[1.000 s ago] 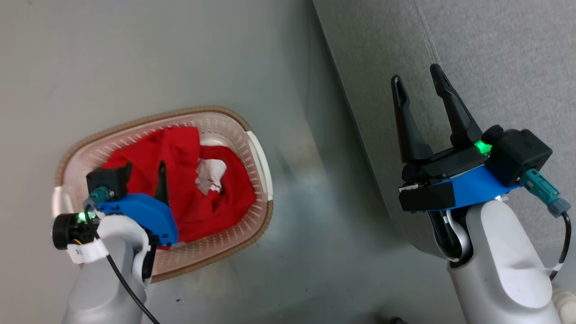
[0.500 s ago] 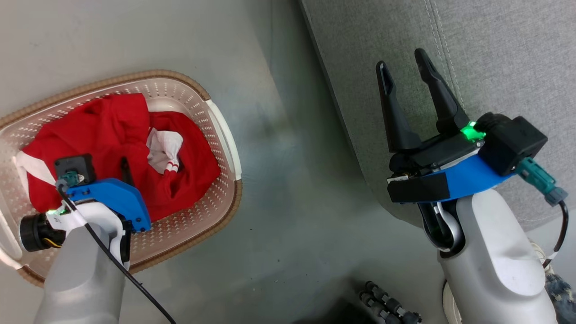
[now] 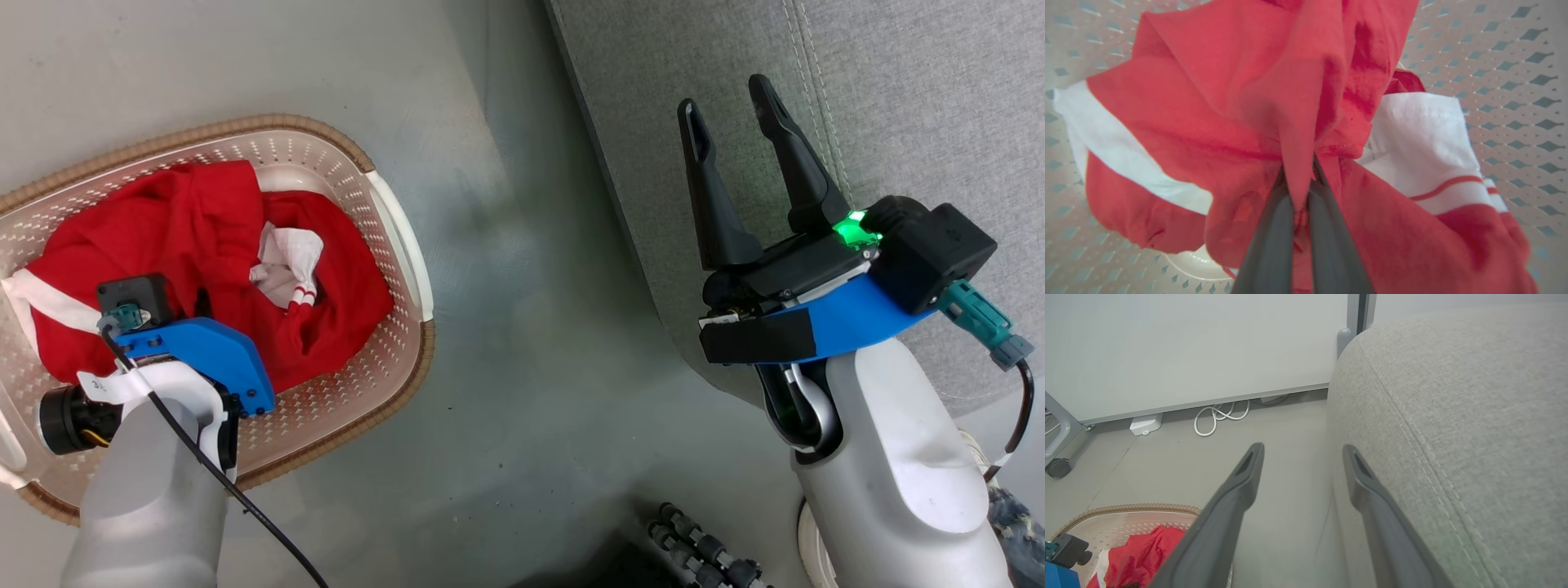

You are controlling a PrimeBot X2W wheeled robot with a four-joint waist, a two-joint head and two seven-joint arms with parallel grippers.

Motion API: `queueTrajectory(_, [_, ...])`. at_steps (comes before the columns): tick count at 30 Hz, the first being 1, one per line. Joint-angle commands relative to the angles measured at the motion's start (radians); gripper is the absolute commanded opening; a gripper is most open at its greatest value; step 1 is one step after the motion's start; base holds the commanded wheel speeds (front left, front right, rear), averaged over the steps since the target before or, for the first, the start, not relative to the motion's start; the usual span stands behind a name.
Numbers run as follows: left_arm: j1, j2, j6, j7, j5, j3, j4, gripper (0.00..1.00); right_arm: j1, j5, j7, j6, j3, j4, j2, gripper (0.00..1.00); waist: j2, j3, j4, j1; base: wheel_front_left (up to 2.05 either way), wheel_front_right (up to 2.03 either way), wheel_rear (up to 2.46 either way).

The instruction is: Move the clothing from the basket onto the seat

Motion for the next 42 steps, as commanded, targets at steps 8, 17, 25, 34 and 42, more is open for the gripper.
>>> queueTrajectory(8, [-0.028, -0.008, 0.0, -0.016, -0.013, -0.01, 0.019, 0.0, -0.017, 0.0, -0.005, 0.0, -0.006, 0.004, -0.001, 1.0, 0.0001, -0.013, 0.008, -0.0001, 0.0, 0.0, 0.0])
queueTrajectory(17, [-0.017, -0.032, -0.006, -0.035, -0.017, -0.03, 0.043, 0.0, -0.008, -0.025, -0.005, 0.0, -0.019, 0.031, -0.002, 1.0, 0.0001, -0.09, 0.04, -0.0001, 0.0, 0.0, 0.0])
queueTrajectory(25, [0.018, -0.079, -0.037, -0.078, -0.027, -0.056, 0.083, 0.0, 0.042, -0.07, -0.005, 0.0, -0.051, 0.075, -0.002, 1.0, 0.0001, -0.259, 0.107, -0.0001, 0.0, 0.0, 0.0])
queueTrajectory(34, [0.038, -0.124, -0.098, -0.122, -0.028, -0.127, 0.14, 0.0, 0.142, -0.105, 0.011, 0.0, -0.081, 0.146, -0.002, 1.0, 0.0001, -0.506, 0.192, -0.0001, 0.0, 0.0, 0.0])
queueTrajectory(42, [0.027, -0.136, -0.139, -0.127, -0.014, -0.237, 0.163, 0.0, 0.234, -0.117, 0.052, 0.0, -0.084, 0.152, -0.002, 1.0, 0.0001, -0.686, 0.239, -0.0001, 0.0, 0.0, 0.0])
